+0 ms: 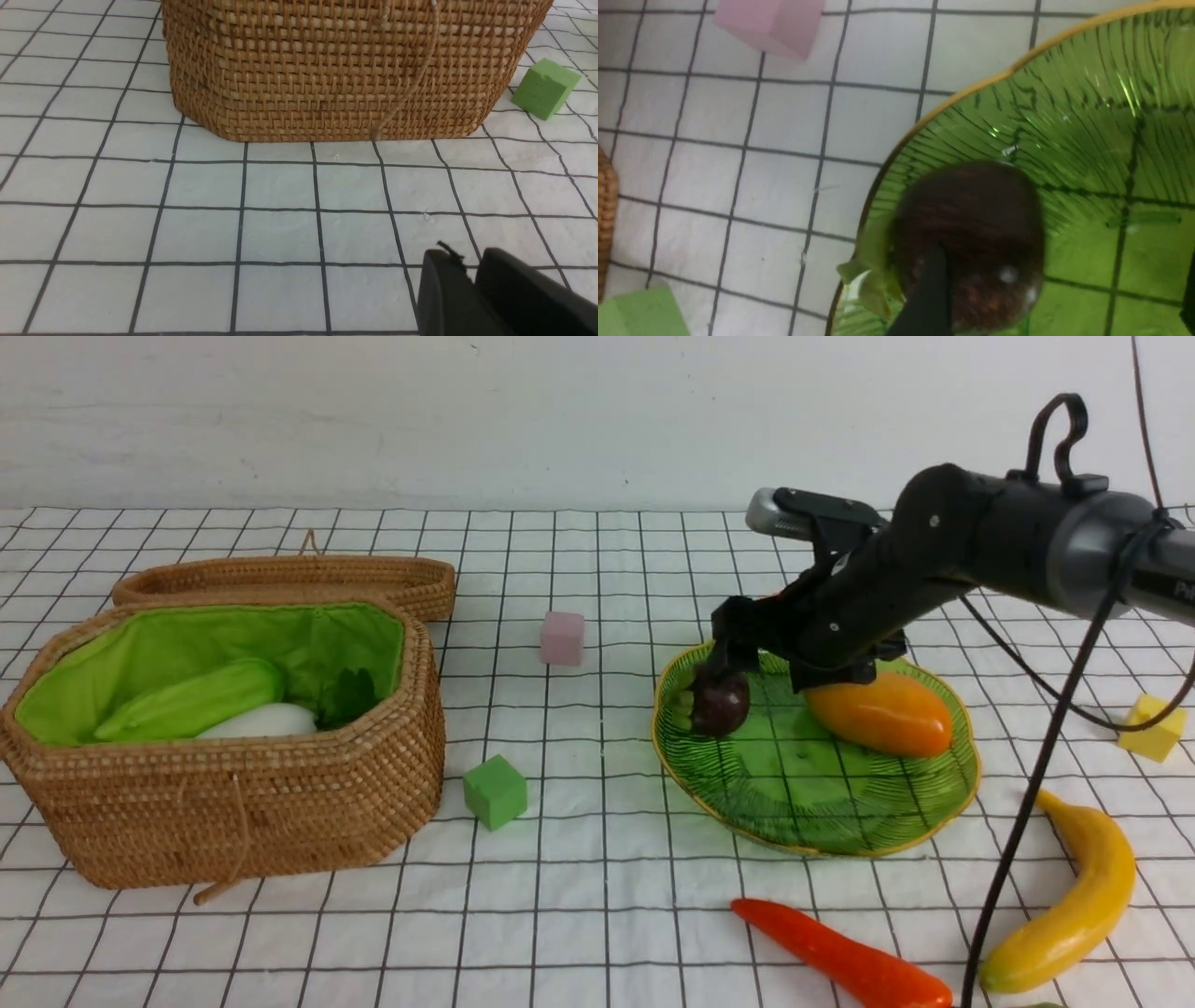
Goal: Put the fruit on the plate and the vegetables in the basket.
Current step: Use the right arm to grab a mangosteen and put it into the right plate, then use the right arm to grab a carrot and put it into the left basket, then use the right arm to grab a banana and put it into the right plate
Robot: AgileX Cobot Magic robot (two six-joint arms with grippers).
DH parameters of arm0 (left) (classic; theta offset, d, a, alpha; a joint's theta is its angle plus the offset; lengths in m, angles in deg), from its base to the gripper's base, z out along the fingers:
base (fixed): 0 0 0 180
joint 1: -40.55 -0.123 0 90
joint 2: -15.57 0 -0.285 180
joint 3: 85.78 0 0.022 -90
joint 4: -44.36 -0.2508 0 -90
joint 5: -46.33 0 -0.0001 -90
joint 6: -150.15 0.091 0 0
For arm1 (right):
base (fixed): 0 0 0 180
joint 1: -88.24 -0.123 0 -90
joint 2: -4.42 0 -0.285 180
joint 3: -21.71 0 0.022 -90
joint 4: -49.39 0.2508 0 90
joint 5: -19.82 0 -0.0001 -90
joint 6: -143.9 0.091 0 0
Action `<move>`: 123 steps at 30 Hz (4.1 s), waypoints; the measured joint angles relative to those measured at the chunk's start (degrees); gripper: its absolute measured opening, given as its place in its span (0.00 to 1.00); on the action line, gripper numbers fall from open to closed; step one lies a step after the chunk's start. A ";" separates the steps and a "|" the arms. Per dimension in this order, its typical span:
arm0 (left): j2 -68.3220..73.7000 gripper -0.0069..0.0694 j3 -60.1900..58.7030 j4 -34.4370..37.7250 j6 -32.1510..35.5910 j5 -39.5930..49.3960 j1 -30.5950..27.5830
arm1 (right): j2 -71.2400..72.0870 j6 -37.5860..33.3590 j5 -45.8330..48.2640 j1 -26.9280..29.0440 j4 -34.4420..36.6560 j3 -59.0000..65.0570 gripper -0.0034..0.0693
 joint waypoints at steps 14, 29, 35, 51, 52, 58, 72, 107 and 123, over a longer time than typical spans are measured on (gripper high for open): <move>0.00 0.24 0.00 0.00 0.00 0.00 0.00 | 22.11 -23.57 20.59 -0.80 -1.78 6.95 0.85; 0.00 0.25 0.00 0.00 0.00 0.00 0.00 | 22.95 -23.87 9.00 -9.12 -6.60 36.84 0.85; 0.00 0.26 0.00 0.00 0.00 0.00 0.00 | 19.03 -23.68 8.19 -9.12 -6.25 36.91 0.76; 0.00 0.28 0.00 0.00 0.00 0.00 0.00 | 20.01 -41.92 21.12 -12.80 22.10 8.86 0.54; 0.00 0.28 0.00 0.00 0.00 0.00 0.00 | 18.64 -42.84 19.73 -14.07 22.58 3.56 0.54; 0.00 0.29 0.00 0.00 0.00 0.00 0.00 | 8.76 -46.55 9.02 -20.13 23.56 -16.47 0.54; 0.00 0.29 0.00 0.00 0.00 0.00 0.00 | -19.55 -50.02 -9.86 -27.48 23.99 -40.29 0.56; 0.00 0.32 0.00 0.00 0.00 0.00 0.00 | 37.42 28.84 22.10 5.31 -28.57 26.39 0.84; 0.00 0.33 0.00 0.00 0.00 0.00 0.00 | 25.21 34.14 -4.51 16.96 -24.12 42.53 0.82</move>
